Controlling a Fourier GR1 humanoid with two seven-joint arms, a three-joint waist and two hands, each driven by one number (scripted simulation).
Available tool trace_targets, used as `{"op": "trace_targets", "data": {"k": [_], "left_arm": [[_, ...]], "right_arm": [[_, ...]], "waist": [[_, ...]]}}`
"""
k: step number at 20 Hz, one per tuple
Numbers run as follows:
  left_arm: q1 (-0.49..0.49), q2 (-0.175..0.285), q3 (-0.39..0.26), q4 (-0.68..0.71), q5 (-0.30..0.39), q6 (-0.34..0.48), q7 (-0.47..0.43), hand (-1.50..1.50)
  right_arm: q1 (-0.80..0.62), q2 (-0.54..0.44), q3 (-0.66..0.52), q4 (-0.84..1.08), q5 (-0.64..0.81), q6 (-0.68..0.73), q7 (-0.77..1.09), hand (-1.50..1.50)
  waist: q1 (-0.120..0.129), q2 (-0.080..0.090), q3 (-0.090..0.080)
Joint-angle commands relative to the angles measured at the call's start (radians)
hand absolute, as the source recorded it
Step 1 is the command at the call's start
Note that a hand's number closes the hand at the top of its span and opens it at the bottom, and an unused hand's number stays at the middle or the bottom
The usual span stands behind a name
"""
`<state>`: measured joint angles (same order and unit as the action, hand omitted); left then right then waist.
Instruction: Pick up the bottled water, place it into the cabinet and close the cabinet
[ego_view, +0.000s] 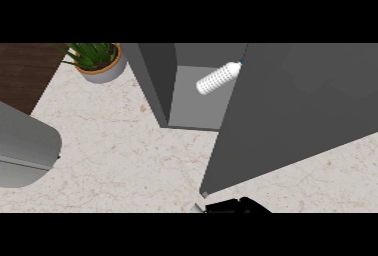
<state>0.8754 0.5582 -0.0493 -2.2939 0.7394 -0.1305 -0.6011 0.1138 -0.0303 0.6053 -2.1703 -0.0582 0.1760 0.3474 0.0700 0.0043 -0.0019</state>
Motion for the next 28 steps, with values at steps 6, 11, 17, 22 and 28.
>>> {"op": "trace_targets", "data": {"k": [6, 11, 17, 22, 28], "left_arm": [[0.103, 0.008, 0.146, 0.008, 0.128, -0.162, -0.017, -1.50], [0.163, -0.015, 0.231, 0.048, 0.192, -0.269, -0.049, -1.50], [0.215, -0.041, 0.334, 0.054, 0.241, -0.353, -0.028, -1.50], [0.199, -0.103, 0.328, 0.063, 0.204, -0.365, 0.013, -1.50], [0.242, -0.106, 0.384, 0.016, 0.259, -0.406, 0.046, -1.50]], "right_arm": [[-0.461, 0.029, -0.103, 0.262, -0.276, -0.252, 0.067, 1.50], [-0.648, 0.030, -0.328, 0.403, -0.405, -0.186, 0.086, 1.50], [-0.790, -0.004, -0.466, 0.641, -0.473, -0.031, 0.071, 1.50], [-0.896, -0.006, -0.494, 0.802, -0.445, 0.026, 0.021, 1.50], [-0.959, -0.001, -0.511, 0.970, -0.415, 0.097, -0.056, 1.50]], "waist": [[-0.018, 0.000, 0.001], [-0.021, -0.001, 0.001], [-0.034, -0.002, 0.002], [-0.041, -0.002, 0.002], [-0.016, 0.003, 0.002]]}}
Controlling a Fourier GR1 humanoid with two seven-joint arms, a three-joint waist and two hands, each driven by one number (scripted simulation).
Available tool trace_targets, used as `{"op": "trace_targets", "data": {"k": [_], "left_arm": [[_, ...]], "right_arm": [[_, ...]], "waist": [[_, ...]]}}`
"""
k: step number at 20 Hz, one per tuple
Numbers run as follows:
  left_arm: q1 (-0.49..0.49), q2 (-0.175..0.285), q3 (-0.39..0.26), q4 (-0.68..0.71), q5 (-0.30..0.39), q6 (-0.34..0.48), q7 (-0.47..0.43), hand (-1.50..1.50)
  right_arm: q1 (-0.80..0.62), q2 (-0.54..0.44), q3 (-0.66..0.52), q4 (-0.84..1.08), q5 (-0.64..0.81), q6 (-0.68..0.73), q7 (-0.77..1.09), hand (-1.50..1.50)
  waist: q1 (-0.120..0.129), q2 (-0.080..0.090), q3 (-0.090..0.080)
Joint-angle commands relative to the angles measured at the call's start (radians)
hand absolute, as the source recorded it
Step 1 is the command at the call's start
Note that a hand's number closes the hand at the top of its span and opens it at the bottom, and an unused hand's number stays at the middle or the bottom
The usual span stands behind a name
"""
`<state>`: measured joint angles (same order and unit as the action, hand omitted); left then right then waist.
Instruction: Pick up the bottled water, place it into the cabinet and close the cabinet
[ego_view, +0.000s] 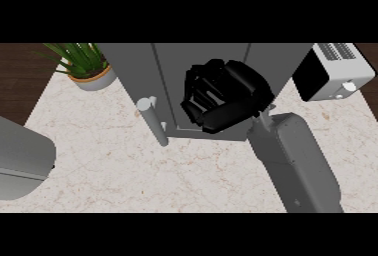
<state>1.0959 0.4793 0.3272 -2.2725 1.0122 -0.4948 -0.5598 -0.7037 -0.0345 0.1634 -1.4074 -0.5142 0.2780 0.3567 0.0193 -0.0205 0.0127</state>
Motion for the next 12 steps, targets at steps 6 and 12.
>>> {"op": "trace_targets", "data": {"k": [6, 12], "left_arm": [[-0.032, -0.012, 0.001, 0.018, 0.014, -0.037, 0.048, -1.50], [-0.050, -0.016, 0.011, -0.014, 0.028, -0.023, 0.079, -1.50]], "right_arm": [[-0.211, 0.033, -0.047, 0.218, -0.036, -0.040, -0.020, 1.50], [-0.190, 0.032, 0.012, 0.222, -0.056, -0.025, -0.051, 1.50]], "waist": [[0.033, 0.029, -0.014], [0.034, 0.030, -0.013]]}}
